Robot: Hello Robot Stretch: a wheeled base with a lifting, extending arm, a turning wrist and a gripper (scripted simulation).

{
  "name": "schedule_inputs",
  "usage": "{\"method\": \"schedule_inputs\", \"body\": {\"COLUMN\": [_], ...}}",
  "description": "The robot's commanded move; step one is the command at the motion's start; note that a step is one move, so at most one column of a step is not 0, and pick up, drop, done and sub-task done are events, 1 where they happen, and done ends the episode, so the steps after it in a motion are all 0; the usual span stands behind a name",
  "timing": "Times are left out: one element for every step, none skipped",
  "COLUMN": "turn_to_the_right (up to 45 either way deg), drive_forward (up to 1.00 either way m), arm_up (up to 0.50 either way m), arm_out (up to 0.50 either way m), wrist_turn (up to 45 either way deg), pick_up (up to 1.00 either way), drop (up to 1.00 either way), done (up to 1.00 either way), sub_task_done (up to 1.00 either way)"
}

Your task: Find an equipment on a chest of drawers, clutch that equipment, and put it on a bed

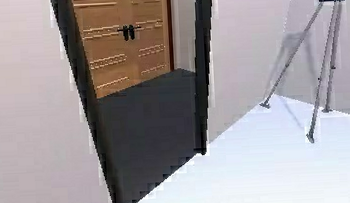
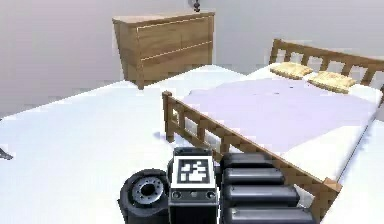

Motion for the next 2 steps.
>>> {"method": "schedule_inputs", "body": {"turn_to_the_right": [45.0, 39.0], "drive_forward": [0.0, 0.0], "arm_up": [0.0, 0.0], "arm_out": [0.0, 0.0], "wrist_turn": [0.0, 0.0], "pick_up": [0.0, 0.0], "drop": [0.0, 0.0], "done": [0.0, 0.0], "sub_task_done": [0.0, 0.0]}}
